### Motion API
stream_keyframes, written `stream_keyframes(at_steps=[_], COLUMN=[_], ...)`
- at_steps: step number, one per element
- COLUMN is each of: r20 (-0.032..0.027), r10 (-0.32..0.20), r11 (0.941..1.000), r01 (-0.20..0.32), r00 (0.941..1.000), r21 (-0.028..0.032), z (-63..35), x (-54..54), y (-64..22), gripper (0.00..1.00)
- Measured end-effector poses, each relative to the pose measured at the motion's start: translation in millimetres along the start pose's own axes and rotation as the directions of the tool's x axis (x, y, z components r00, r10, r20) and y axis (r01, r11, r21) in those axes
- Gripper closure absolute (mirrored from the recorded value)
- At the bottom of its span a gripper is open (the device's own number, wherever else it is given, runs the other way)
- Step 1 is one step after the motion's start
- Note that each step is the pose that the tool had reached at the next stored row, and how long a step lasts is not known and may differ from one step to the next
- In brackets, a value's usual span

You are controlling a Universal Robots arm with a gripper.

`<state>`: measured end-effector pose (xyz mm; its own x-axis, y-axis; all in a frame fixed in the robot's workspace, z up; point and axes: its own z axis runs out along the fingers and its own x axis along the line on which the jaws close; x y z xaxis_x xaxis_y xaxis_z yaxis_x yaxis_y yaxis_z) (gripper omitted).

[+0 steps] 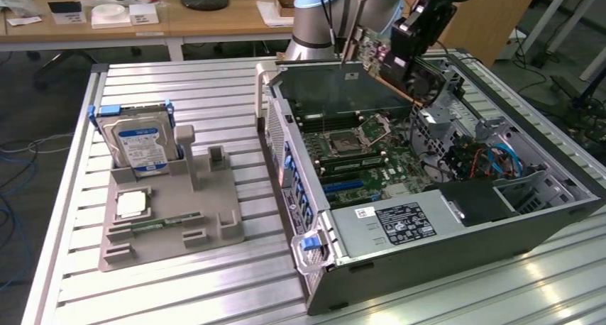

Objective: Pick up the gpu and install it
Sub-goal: 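Insert the gpu into the slot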

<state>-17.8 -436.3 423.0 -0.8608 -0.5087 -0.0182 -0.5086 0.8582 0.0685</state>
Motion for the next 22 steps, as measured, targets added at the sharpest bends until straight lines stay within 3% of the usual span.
stream_keyframes(at_steps=[5, 10, 13, 20, 22], r20=[-0.0061, -0.0116, -0.0151, -0.0220, -0.0199], r10=[-0.090, -0.174, -0.226, -0.338, -0.364], r11=[0.9959, 0.9848, 0.9742, 0.9410, 0.9316], r01=[0.090, 0.174, 0.226, 0.338, 0.363], r00=[0.9959, 0.9847, 0.9741, 0.9408, 0.9314], r21=[-0.0019, -0.0042, -0.0058, -0.0099, -0.0064], z=[0.7, 1.1, 1.2, 1.5, 1.7], x=[0.0, 0.0, 0.0, 0.0, 0.0], y=[0.0, -0.1, -0.1, -0.1, -0.2], gripper=[0.72, 0.72, 0.72, 0.72, 0.72])
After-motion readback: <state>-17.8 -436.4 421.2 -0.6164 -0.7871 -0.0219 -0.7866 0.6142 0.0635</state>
